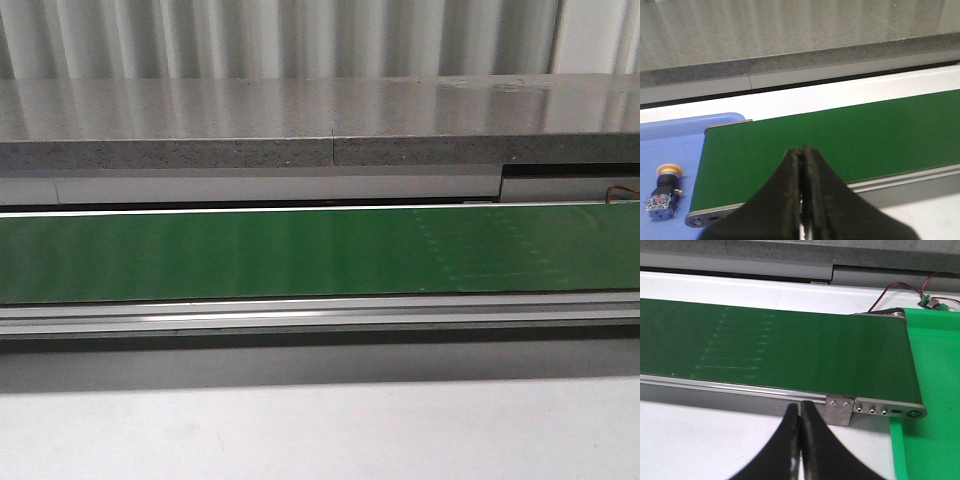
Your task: Move button from right to left
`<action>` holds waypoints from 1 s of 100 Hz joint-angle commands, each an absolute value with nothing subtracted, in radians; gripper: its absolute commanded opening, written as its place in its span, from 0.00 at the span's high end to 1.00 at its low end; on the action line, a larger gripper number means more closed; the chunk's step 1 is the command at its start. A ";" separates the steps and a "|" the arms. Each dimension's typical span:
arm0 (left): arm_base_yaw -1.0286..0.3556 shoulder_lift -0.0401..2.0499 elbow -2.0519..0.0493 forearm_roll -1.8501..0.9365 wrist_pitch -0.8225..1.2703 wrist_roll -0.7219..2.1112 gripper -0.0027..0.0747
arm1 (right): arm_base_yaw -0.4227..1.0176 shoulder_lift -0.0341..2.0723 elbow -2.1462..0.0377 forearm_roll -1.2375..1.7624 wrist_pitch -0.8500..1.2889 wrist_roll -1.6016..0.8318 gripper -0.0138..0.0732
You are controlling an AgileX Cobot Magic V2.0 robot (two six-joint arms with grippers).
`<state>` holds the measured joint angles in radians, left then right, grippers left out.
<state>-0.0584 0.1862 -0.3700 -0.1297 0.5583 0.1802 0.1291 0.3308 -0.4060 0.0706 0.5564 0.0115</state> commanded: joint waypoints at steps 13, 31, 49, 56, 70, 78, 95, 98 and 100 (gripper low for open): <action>-0.066 0.152 -0.278 -0.115 0.287 0.137 0.99 | 0.128 0.336 -0.431 0.062 0.482 0.000 0.92; -0.066 0.091 -0.167 -0.007 0.174 0.027 0.99 | 0.128 0.336 -0.431 0.062 0.482 0.000 0.92; -0.066 -0.009 -0.043 -0.007 0.109 0.027 0.99 | 0.128 0.336 -0.431 0.062 0.482 0.000 0.92; -0.066 -0.039 0.008 -0.010 0.071 0.027 0.99 | 0.128 0.336 -0.431 0.062 0.482 0.000 0.92; -0.066 -0.035 0.042 -0.014 0.064 0.027 0.99 | 0.128 0.337 -0.431 0.062 0.481 0.000 0.92; -0.066 -0.035 0.042 -0.014 0.065 0.027 0.99 | 0.128 0.337 -0.431 0.062 0.482 0.000 0.92; -0.066 -0.035 0.042 -0.014 0.065 0.027 0.99 | 0.128 0.337 -0.431 0.062 0.482 0.000 0.92; -0.066 -0.035 0.042 -0.014 0.065 0.027 0.99 | 0.128 0.337 -0.431 0.062 0.482 0.000 0.92; -0.066 -0.035 0.042 -0.014 0.065 0.027 0.99 | 0.128 0.337 -0.431 0.062 0.482 0.000 0.92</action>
<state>-0.0584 -0.0036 0.0025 -0.0064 0.1488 0.0381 0.1291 0.3308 -0.4060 0.0706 0.5564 0.0115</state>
